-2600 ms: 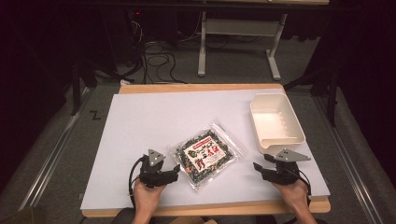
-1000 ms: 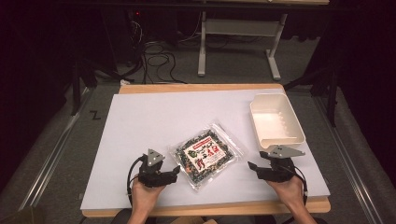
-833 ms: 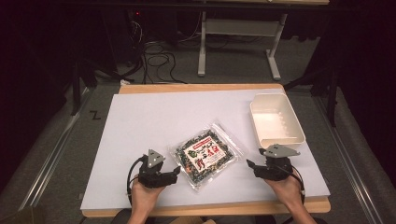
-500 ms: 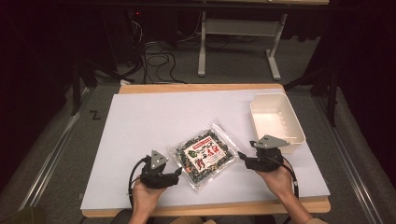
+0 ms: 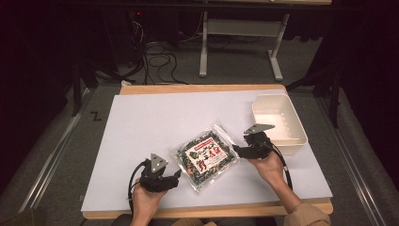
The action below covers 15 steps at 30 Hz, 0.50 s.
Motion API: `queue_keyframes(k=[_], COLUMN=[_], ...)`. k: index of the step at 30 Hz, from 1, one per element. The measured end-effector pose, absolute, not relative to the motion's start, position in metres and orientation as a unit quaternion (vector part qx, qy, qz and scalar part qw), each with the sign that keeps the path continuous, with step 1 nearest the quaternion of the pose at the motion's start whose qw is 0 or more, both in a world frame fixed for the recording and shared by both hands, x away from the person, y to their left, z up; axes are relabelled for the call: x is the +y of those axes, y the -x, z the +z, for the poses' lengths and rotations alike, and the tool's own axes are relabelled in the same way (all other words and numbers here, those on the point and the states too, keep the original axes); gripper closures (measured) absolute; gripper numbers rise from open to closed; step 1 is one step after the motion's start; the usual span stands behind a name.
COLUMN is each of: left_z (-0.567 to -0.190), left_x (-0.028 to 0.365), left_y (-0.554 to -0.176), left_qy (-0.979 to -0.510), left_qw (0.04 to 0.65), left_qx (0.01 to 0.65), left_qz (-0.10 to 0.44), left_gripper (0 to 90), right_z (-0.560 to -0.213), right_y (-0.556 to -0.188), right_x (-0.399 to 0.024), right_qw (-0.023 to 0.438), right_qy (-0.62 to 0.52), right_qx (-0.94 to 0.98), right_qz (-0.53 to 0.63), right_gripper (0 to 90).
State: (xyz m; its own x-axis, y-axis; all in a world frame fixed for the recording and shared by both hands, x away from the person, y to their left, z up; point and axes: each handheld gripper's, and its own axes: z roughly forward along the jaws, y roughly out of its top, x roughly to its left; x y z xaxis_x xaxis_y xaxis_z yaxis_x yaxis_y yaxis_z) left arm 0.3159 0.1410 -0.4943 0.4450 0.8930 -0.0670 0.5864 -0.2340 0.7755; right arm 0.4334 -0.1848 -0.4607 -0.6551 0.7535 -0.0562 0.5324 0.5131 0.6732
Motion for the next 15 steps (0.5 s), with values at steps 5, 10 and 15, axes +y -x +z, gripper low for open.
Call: queue_keyframes(k=[5, 10, 15], left_z=[-0.495, -0.496, -0.494], left_x=[0.134, 0.137, 0.137], left_y=[-0.320, -0.323, -0.323], left_qy=[-0.764, -0.755, -0.745], left_qw=[0.380, 0.385, 0.393], left_qx=[0.483, 0.491, 0.494], left_qz=[0.198, 0.202, 0.216], left_gripper=[28.6, 27.1, 28.4], right_z=[-0.464, -0.468, -0.475], right_y=[-0.445, -0.460, -0.472], right_x=[-0.174, -0.170, -0.165], right_qw=[0.162, 0.139, 0.121], right_qy=[-0.388, -0.417, -0.432], right_qx=[0.859, 0.851, 0.854], right_qz=[0.292, 0.288, 0.264], right_gripper=[37.9, 36.0, 33.2])
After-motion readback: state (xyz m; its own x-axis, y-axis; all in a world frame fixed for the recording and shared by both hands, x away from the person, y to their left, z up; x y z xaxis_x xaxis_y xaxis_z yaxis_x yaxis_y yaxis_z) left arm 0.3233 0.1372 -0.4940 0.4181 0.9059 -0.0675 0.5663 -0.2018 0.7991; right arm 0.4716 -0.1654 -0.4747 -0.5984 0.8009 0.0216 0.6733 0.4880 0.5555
